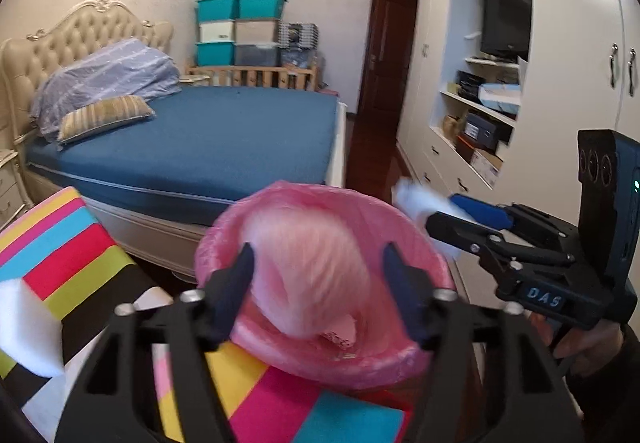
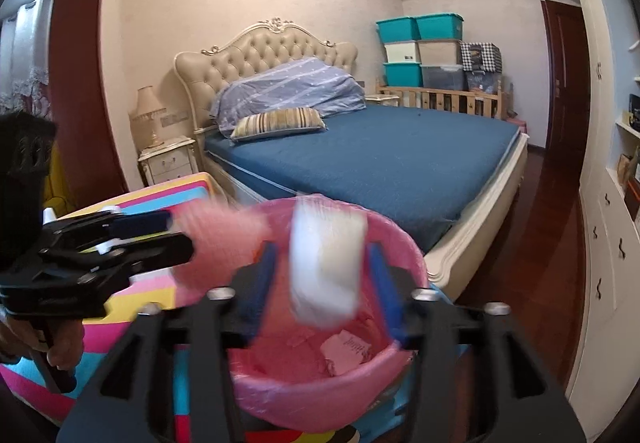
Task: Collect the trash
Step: 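Carry pouch and pink net to the wastebasket and release both, then move both tools back over the table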
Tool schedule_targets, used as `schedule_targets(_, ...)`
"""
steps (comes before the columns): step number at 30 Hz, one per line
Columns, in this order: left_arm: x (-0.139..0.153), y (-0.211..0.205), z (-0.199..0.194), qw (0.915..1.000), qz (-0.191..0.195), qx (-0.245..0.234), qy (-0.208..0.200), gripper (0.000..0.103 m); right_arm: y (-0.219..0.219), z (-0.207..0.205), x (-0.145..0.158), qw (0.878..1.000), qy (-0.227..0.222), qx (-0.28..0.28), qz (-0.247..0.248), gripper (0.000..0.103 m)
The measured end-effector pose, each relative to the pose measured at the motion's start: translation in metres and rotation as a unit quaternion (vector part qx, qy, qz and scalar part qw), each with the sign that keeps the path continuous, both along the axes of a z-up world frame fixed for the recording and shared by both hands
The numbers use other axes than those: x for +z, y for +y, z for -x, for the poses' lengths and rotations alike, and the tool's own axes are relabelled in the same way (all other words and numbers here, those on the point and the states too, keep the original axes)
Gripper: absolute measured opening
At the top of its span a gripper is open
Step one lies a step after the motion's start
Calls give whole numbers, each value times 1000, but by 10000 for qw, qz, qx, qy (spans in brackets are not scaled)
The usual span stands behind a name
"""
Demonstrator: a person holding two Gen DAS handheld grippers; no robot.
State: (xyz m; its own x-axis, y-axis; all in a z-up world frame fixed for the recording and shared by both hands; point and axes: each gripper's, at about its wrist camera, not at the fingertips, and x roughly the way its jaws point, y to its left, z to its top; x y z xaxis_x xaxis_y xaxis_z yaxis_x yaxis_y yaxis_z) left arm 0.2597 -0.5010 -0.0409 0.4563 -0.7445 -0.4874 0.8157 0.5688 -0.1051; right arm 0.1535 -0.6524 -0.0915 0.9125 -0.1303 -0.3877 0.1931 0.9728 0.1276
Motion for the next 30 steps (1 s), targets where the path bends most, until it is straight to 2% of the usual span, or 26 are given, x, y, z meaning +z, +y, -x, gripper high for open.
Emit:
schedule_targets(2,-5,6,-4,10000,-51,65,49,69,-4,1,-2,10000,-9,-34,-47,60)
schedule_targets(4,-8,15,-5,9997,-76,215,20,75,-5,3,-3,10000,-3,-67,-61,60)
schedule_targets(6,-9,29,-5,9991,-80,412,-13,87,-1,6,-3,9999,8,-87,-80,60)
schedule_targets(9,-6,53,-2,9967,-99,794,-94,98,15,9,-1,9999,55,-53,-85,63)
schedule_targets(12,-4,80,3,9942,-201,1059,-57,98,39,12,3,10000,72,39,9,71)
schedule_targets(16,-7,125,10,9910,-222,1319,76,98,72,15,5,9994,79,344,-38,76)
schedule_targets(24,-6,222,32,9828,-244,1821,195,98,148,-2,-5,9934,366,1087,-28,77)
schedule_targets(28,-4,281,49,9738,-313,2251,28,98,188,-8,-7,9875,456,1510,6,77)
schedule_targets(30,-5,313,56,9657,-417,2563,10,98,205,-9,-8,9846,491,1675,32,77)
